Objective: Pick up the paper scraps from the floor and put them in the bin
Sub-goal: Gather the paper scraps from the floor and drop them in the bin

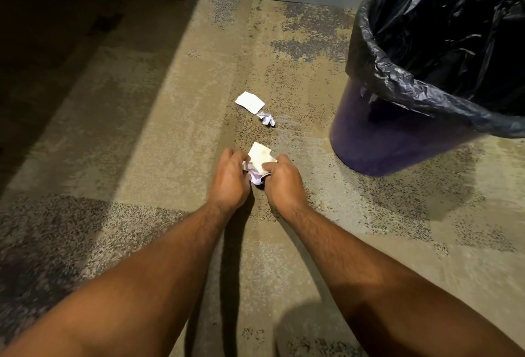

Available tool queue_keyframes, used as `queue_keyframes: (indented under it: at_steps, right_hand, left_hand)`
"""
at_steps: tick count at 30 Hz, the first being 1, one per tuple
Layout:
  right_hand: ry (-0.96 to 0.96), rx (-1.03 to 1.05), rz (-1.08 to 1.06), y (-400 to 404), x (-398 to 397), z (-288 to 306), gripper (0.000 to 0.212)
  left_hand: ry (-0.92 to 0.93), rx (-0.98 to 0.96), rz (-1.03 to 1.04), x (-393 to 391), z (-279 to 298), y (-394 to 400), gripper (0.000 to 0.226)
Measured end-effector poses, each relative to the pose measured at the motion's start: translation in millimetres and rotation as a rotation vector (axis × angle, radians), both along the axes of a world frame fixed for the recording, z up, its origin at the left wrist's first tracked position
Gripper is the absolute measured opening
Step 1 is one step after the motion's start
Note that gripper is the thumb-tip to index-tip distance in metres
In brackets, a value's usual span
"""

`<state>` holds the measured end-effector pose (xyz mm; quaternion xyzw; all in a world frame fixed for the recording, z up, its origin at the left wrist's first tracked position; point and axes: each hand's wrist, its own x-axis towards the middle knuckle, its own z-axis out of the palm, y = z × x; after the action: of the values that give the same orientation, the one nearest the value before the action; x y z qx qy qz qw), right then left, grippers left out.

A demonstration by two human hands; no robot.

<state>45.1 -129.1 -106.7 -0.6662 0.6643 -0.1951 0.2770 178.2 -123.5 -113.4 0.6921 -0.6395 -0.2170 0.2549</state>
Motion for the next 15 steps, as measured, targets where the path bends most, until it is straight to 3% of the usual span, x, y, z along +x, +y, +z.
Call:
queue_keyframes:
  at_steps: [5, 10, 15]
  right_hand:
    - [0.031, -0.01, -0.027, 11.1, -13.2, 6.2, 0.039]
    - [-0.001, -0.057, -0.072, 22.9, -30.8, 15.5, 0.038]
    - [-0.02, -0.088, -0.045, 28.0, -42.7, 34.9, 0.04]
  left_hand:
    - [-0.04, 0.095, 0.019, 6.2, 2.8, 4.2, 0.023]
    - [-0.243, 0.122, -0.202, 2.2, 4.5, -0.4, 0.049]
    - [-0.338, 0.115, -0.252, -5.1, -0.5, -3.5, 0.018]
